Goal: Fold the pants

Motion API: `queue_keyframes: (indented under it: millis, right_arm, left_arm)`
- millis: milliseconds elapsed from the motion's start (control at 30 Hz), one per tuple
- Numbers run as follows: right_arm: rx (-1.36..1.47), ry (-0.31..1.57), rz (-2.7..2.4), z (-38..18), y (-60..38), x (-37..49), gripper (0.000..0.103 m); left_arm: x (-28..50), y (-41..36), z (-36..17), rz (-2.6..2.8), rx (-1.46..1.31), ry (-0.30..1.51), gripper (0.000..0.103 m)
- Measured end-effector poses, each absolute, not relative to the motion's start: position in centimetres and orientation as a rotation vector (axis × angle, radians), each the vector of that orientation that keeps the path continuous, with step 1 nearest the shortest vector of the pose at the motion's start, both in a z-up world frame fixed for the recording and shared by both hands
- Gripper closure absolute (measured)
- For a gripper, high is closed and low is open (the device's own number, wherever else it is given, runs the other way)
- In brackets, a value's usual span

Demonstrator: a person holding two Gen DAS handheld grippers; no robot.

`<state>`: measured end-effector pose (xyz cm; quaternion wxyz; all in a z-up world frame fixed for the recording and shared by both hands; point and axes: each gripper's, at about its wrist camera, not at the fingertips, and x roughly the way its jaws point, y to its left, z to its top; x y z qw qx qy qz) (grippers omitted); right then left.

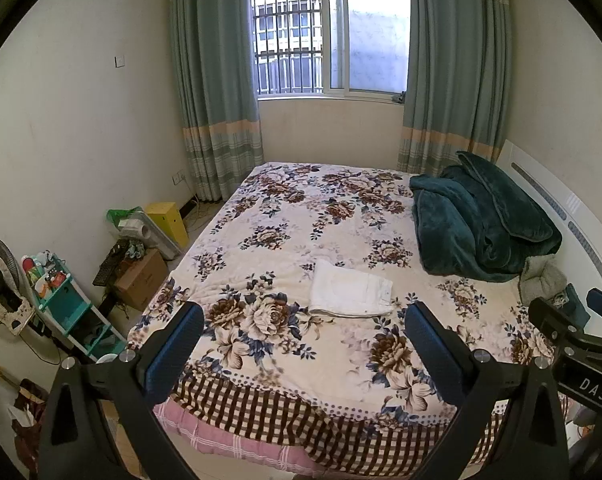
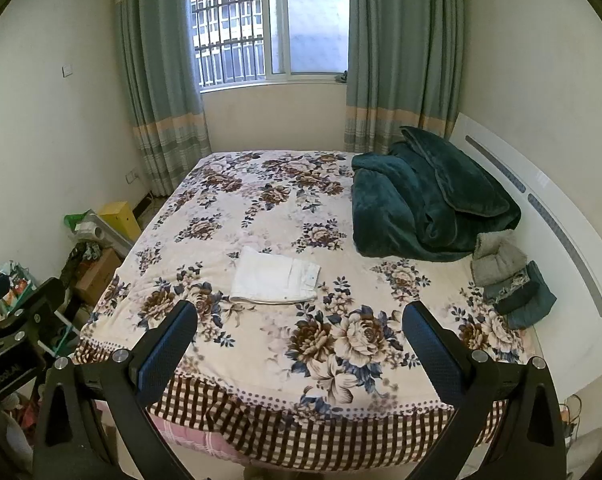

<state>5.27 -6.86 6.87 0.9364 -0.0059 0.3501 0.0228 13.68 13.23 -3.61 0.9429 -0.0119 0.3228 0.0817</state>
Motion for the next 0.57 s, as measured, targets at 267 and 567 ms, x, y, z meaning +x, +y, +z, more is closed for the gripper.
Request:
queue_keyframes:
  millis: [267,567]
  right_arm:
    - [-0.011,0.715,0.046,6.86,-6.98,5.15,0.0]
    - [-0.01,0.715,0.045,6.81,-7.0,5.22,0.0]
  left_arm:
    - [13.57,13.48,-3.39,0.166,-0.023,0.657,0.0]
    - [13.51,13.37,-3.33,0.166,-0.015,0.651,0.0]
